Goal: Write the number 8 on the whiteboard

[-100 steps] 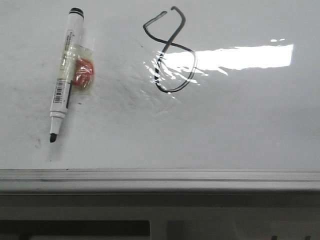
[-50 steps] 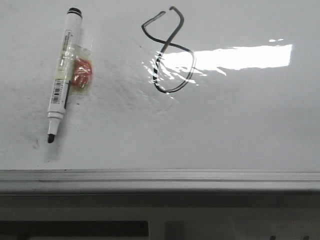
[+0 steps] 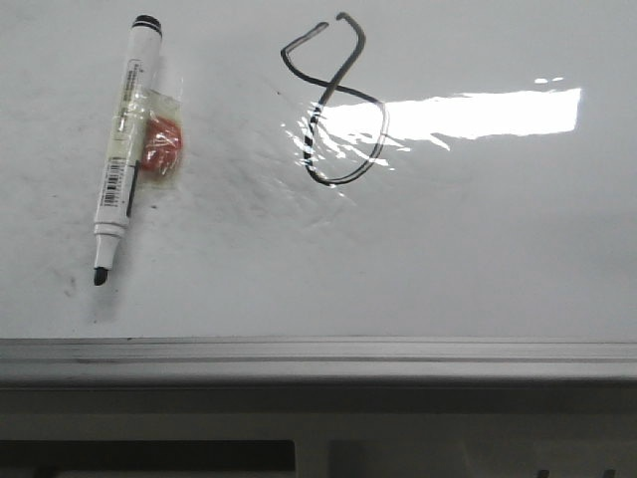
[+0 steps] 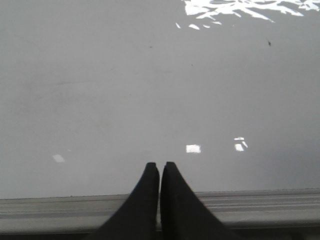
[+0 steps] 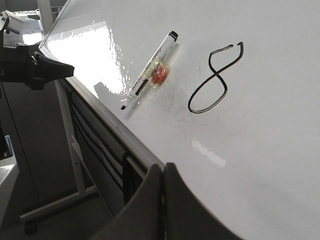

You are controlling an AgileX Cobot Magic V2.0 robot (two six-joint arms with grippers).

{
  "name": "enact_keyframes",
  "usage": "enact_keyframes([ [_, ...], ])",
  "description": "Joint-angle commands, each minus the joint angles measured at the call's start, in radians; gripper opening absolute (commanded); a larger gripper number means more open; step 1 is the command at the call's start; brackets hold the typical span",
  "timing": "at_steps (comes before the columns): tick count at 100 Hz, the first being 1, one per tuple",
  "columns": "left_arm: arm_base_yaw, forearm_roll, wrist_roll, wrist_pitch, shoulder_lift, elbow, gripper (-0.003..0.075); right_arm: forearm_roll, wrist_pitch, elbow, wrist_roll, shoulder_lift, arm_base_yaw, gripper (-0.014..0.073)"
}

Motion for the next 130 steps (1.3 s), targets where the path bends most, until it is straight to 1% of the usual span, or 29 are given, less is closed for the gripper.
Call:
enact_keyframes([
  [1, 0.002, -0.004, -0.001, -0.047, -0.026, 0.039, -0.002, -0.021, -0.078, -0.024, -0.002, 0.01, 0.002, -0.0063],
  [65, 0.002, -0.004, -0.001, -0.047, -0.026, 0.039, -0.002, -0.021, -0.078, -0.024, -0.002, 0.01, 0.002, -0.0063],
  [77, 0.002, -0.004, -0.001, -0.047, -0.026, 0.039, -0.002, -0.015, -0.083, -0.023, -0.002, 0.01, -0.029, -0.0063],
  [88, 0.002, -0.004, -0.001, -0.047, -0.026, 0.039, -0.002, 0.041, -0.16, -0.012, -0.002, 0.017, -0.123, -0.0063],
  [96, 0.002, -0.004, -0.001, -0.047, -0.026, 0.039, -0.002, 0.043, -0.251, 0.014, -0.002, 0.023, -0.215, -0.0063],
  [103, 0.002, -0.004, -0.001, -0.047, -0.026, 0.039, -0.002, 0.051, -0.309, 0.045, -0.002, 0.023, -0.314, -0.0063],
  [121, 0.002, -0.004, -0.001, -0.047, -0.026, 0.039, -0.002, 0.16, -0.41, 0.14, -0.01, 0.023, -0.608, -0.0063],
  [130, 0.002, -0.004, -0.001, -0.047, -0.026, 0.039, -0.002, 0.16, -0.48, 0.2, -0.012, 0.023, -0.74, -0.0063],
])
